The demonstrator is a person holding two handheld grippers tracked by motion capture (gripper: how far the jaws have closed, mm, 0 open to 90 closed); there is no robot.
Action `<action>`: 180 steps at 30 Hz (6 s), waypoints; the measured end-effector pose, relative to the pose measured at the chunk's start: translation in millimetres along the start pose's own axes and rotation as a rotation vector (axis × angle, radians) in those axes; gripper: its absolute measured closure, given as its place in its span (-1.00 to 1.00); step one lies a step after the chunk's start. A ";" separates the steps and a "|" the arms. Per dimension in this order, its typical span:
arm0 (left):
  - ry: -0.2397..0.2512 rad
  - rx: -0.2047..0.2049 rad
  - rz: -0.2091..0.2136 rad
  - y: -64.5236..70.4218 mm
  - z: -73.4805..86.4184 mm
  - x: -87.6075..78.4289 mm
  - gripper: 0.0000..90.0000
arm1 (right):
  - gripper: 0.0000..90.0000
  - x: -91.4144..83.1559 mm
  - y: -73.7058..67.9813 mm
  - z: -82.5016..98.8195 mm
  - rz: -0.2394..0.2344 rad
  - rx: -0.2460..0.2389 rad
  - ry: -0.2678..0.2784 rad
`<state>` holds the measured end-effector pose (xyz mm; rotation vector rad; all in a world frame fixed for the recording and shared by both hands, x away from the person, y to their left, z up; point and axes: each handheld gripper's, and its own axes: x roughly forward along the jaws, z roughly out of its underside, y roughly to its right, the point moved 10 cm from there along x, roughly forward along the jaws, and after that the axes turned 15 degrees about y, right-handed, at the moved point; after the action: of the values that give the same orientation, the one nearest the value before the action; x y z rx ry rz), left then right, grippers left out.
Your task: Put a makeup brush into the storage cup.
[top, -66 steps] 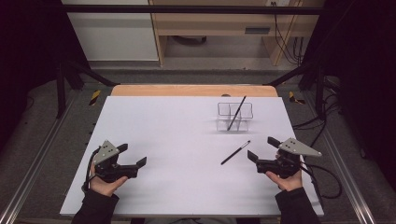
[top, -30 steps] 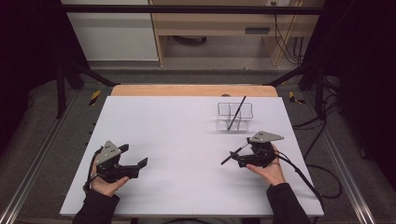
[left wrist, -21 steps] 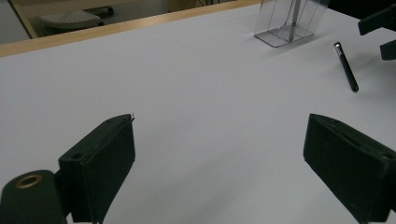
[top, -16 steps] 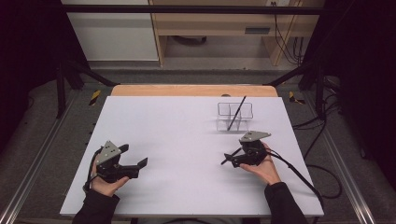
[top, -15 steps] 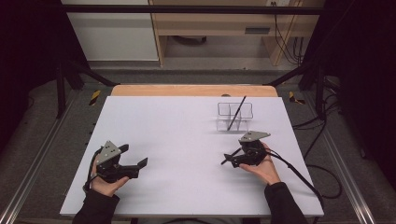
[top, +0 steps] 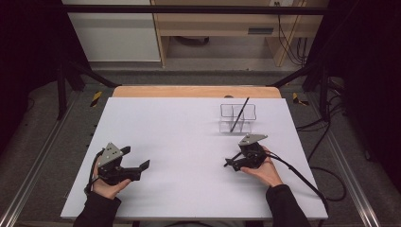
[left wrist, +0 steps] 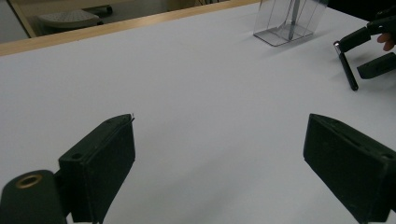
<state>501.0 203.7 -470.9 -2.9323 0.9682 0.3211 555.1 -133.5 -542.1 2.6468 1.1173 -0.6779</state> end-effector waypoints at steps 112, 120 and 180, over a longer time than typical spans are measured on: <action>0.000 0.000 0.009 2.8 -1.1 -0.4 -0.81 | 0.69 -24.1 -19.5 16.4 -0.064 0.004 -0.142; -0.004 -0.002 0.008 2.4 -0.7 -0.3 -0.81 | 0.32 -34.9 -14.3 1.9 -0.040 -0.013 -0.150; -0.023 0.036 0.044 12.3 -8.9 6.2 -0.82 | 0.87 -43.9 -23.9 -7.0 -0.120 -0.067 -0.371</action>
<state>500.3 189.3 -463.1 -2.8721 1.0250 0.3338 513.5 -142.1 -514.8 2.2843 1.1678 -1.0796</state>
